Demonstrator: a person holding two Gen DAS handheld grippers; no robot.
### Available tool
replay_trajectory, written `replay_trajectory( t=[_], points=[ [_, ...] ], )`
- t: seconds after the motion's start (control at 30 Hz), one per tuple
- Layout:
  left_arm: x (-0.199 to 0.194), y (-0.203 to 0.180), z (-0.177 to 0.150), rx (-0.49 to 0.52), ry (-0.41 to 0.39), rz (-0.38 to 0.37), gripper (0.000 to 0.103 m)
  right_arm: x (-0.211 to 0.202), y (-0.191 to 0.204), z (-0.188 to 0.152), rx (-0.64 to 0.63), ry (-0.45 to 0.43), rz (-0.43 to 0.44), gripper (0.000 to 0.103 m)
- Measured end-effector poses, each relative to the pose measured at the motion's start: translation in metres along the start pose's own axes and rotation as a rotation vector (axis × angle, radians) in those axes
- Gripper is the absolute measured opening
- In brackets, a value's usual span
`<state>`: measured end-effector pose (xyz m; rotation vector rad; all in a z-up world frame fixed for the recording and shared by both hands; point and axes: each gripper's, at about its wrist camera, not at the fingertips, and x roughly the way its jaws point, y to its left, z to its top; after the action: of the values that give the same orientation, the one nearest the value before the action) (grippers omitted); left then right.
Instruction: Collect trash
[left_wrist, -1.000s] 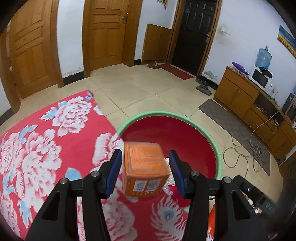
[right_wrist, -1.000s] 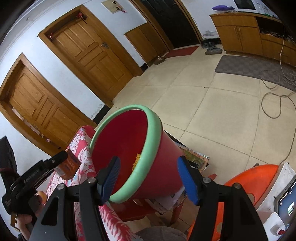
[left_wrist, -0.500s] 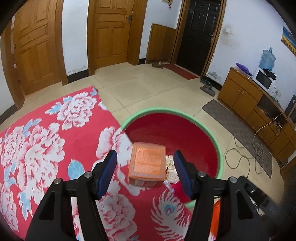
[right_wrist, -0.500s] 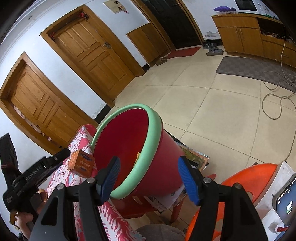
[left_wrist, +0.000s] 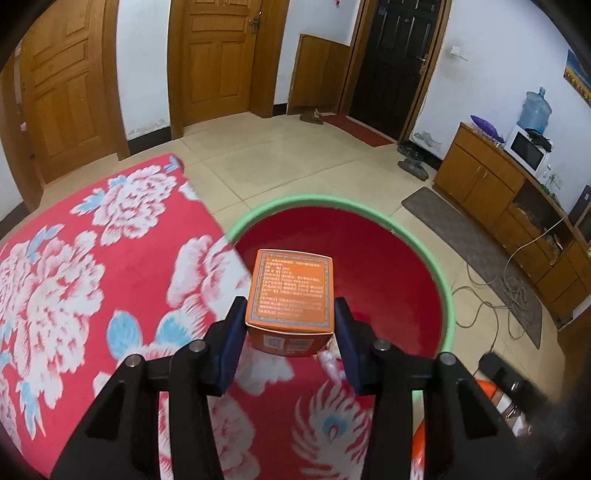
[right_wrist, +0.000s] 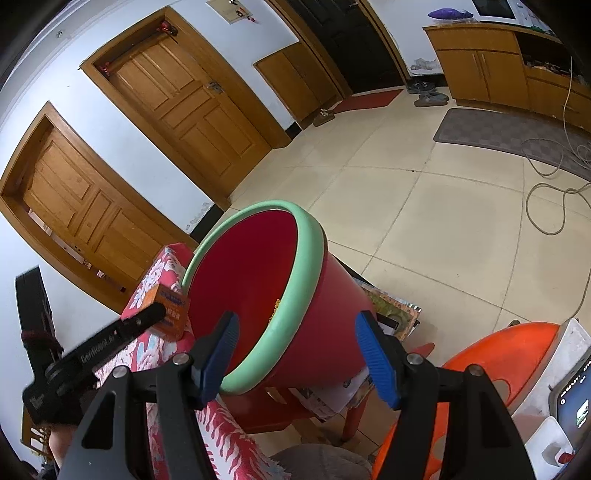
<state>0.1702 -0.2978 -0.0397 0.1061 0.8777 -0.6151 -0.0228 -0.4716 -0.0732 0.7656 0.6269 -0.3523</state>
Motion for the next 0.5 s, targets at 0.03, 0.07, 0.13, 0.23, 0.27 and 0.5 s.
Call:
replay_trajectory(
  t=[0.03,0.07,0.13,0.23,0.27,0.5],
  points=[
    [0.003,-0.002,0.003,0.002,-0.005,-0.002,0.046,0.001,0.0,-0.001,0.0,0.003,-0.001,0.068],
    [0.006,-0.003,0.006,0.001,-0.005,-0.006,0.046,0.001,0.001,-0.002,-0.001,0.005,-0.002,0.068],
    [0.008,-0.004,0.01,-0.008,-0.003,-0.009,0.048,0.002,0.001,-0.002,-0.006,0.007,-0.004,0.068],
    [0.006,-0.002,0.011,-0.01,-0.011,-0.013,0.06,0.003,0.002,-0.002,-0.013,0.01,-0.008,0.068],
    [0.004,-0.003,0.01,-0.006,-0.017,-0.012,0.061,0.002,0.002,-0.002,-0.015,0.01,-0.009,0.068],
    [-0.023,0.006,-0.001,-0.007,-0.028,0.045,0.061,-0.01,0.012,-0.004,-0.066,-0.009,-0.019,0.068]
  ],
)
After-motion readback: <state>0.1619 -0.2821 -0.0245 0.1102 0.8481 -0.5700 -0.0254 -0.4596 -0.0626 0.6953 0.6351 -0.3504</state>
